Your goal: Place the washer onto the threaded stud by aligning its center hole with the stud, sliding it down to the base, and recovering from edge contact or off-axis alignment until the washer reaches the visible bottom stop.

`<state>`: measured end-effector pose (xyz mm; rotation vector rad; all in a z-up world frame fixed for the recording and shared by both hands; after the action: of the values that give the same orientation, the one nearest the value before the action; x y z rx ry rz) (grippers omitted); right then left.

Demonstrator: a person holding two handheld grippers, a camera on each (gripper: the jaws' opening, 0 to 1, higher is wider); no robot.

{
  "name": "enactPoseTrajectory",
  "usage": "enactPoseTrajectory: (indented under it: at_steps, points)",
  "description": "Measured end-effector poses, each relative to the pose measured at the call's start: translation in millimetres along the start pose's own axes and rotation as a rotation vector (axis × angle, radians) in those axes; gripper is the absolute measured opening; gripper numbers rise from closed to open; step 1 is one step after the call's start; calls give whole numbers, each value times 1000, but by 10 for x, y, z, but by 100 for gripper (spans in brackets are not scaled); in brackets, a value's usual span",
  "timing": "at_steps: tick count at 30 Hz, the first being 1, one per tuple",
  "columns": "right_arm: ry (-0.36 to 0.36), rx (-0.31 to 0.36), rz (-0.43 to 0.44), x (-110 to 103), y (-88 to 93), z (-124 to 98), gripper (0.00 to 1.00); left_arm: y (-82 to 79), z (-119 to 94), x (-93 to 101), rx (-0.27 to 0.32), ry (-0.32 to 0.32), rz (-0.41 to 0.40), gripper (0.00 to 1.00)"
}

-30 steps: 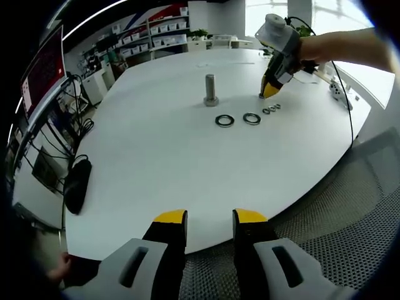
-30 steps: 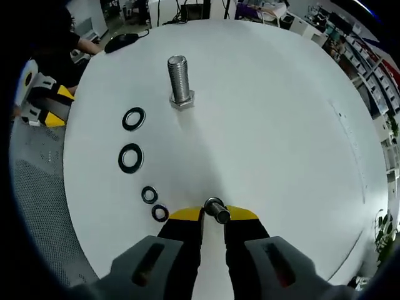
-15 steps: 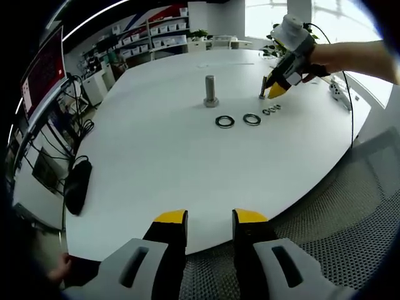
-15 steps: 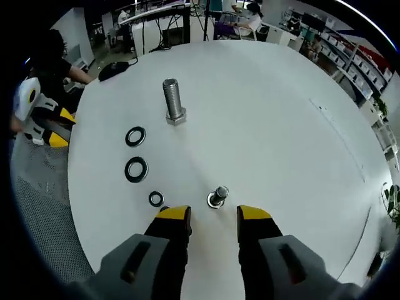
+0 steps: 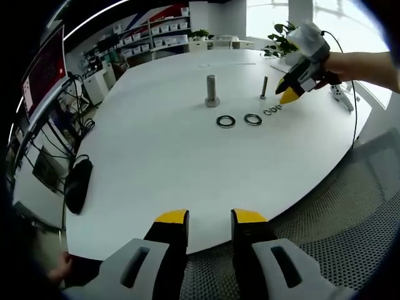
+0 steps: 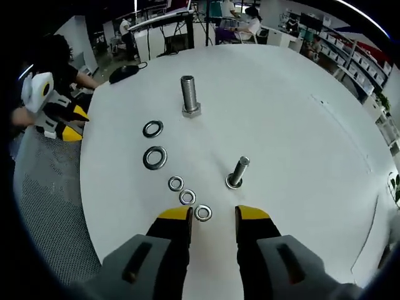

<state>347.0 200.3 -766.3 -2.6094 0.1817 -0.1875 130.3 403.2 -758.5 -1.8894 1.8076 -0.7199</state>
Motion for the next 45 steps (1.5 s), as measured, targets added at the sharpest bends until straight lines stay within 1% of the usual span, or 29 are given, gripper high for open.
enactPoseTrajectory:
  at_steps: [3,8,10,13,14,18,22,26,28,31,34,38,40,45]
  points:
    - [-17,-21,-20,-38,40,38,29,1,0,0,-1,0,0,25]
    - [-27,-37,-36,-54,43,68,27,2,0,0,-2,1,0,25]
    - [-24,-60,-68,-52,64,81,27,3,1,3,-3,3,0,25]
    - [-29,-79,-90,-73,85,99,27,2,0,5,-3,3,1,25]
    - [-31,-71,-90,-72,70,96,26,2,0,4,-2,3,1,25]
    - [-44,-82,-91,-74,65,101,26,-1,2,2,-1,2,2,25]
    - [-61,-76,-76,-74,62,108,26,-1,2,3,-1,3,4,24]
    - [-63,-86,-85,-80,57,113,25,-3,3,1,1,1,6,23]
    - [-70,-102,-94,-78,50,117,24,-2,4,3,0,1,8,23]
    - [-86,-146,-123,-79,48,117,22,0,4,3,-1,1,9,23]
    - [-111,-207,-181,-92,50,121,19,2,4,2,-2,0,9,23]
    - [-139,-271,-233,-95,39,126,19,4,4,2,-2,0,7,23]
    - [-165,-319,-287,-95,34,131,18,3,4,2,-2,0,7,23]
    - [-207,-411,-377,-92,24,147,18,2,3,3,-1,-1,7,23]
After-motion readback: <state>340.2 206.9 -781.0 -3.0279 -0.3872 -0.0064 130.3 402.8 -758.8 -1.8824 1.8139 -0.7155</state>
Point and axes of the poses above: the point that each gripper's makers call its tool centre point, and the gripper's own axes: z roughly forward along the fingers, x roughly to its right, y roughly out of its underside, the point moved 2 cm from there along -z, roughly backward along the fingers, and after that the axes turned 10 degrees about -z, right-handed, at the moved point
